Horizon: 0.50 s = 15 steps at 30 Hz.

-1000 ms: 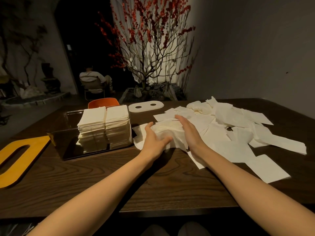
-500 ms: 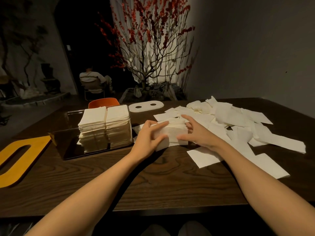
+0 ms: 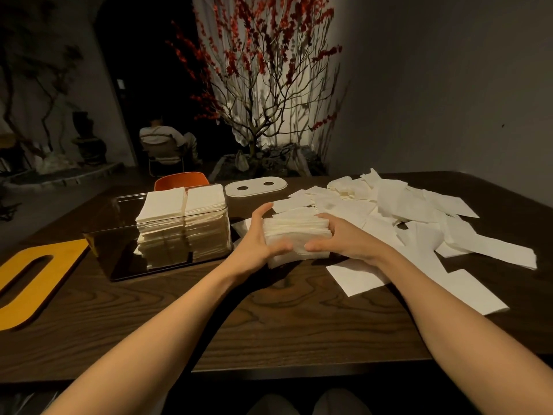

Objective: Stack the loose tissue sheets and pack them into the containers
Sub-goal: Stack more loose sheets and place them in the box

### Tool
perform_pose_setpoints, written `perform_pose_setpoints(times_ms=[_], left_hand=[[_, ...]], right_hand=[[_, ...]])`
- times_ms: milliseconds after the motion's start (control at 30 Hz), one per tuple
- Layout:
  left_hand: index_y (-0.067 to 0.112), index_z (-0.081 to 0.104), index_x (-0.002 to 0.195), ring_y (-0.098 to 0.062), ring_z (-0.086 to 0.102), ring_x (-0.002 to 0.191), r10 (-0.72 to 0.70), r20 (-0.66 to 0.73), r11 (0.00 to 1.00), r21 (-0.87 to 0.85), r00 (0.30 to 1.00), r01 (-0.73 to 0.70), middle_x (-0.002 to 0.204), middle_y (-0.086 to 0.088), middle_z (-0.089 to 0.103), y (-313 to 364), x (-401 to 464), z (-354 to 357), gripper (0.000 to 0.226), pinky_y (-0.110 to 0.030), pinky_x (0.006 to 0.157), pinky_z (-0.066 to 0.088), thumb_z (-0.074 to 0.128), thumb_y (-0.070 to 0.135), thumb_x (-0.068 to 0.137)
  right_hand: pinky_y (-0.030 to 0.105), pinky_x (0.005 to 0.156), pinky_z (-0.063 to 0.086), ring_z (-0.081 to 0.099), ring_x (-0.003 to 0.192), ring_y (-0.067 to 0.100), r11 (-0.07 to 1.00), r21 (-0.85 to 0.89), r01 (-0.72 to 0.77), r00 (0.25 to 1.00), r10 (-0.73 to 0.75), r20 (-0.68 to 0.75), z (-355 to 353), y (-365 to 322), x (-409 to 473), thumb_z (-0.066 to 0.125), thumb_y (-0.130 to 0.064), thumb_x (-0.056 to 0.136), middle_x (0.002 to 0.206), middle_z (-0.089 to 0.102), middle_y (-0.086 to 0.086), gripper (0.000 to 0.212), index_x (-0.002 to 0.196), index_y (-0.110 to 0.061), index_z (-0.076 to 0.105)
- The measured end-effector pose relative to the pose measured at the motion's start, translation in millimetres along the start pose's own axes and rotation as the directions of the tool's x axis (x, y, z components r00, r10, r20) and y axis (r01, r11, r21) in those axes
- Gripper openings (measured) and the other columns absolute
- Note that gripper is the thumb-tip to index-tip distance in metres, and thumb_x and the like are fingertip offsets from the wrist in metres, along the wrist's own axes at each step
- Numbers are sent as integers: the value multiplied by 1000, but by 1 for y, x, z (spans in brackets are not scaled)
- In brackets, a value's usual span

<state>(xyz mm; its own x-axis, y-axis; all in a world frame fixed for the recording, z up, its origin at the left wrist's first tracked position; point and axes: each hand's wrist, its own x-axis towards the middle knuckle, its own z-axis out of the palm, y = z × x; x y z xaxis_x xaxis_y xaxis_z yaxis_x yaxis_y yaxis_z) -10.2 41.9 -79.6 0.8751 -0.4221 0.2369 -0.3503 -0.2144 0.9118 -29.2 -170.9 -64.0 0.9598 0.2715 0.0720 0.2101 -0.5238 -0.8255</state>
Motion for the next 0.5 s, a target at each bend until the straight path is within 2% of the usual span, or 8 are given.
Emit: perform_pose_setpoints(times_ms=[100,200,267,333,400,500], left_hand=[[32,12,146,-14,36,130,28,67,992,118,997,-36,132,9,33,2,-2,-1,95,-15,99,34,78,19,79],[31,11,147,-6,25,129,27,56,992,119,998,-33,137,11,24,2,-3,3,95,-20,103,25,77,22,80],[30,12,147,-10,38,128,19,52,998,55,998,-22,138,6,37,1,-1,-2,95,-20,100,33,78,19,79],[33,14,145,-13,48,124,35,39,999,11,999,-36,132,0,48,-1,0,-10,96,-23,102,39,80,18,77],[39,21,143,-5,47,119,121,12,986,114,993,-121,126,5,47,-1,0,-12,91,-18,100,39,80,27,75],[42,37,142,0,43,119,359,-14,875,352,933,-332,123,9,43,2,-1,-7,67,-9,97,35,69,37,83]], right_hand=[[20,95,48,58,114,5,998,41,38,998,-40,48,7,-2,-2,77,-32,76,123,62,-13,61,131,-27,52],[10,85,47,59,107,-5,991,118,64,996,-71,54,11,-6,-4,75,-24,79,117,63,-20,54,128,-30,53],[13,92,46,57,110,-4,995,76,71,997,-73,23,9,-4,-3,73,-26,82,120,62,-18,51,129,-29,54],[23,101,44,56,114,1,996,58,68,998,-69,8,6,-3,-3,73,-28,82,125,62,-13,54,132,-27,54],[24,102,44,56,115,2,997,40,67,998,-68,17,5,-4,-3,73,-28,82,126,61,-13,55,134,-28,53],[20,99,43,53,116,0,996,12,86,996,-87,38,7,-5,-3,74,-32,81,127,58,-17,57,132,-35,49]])
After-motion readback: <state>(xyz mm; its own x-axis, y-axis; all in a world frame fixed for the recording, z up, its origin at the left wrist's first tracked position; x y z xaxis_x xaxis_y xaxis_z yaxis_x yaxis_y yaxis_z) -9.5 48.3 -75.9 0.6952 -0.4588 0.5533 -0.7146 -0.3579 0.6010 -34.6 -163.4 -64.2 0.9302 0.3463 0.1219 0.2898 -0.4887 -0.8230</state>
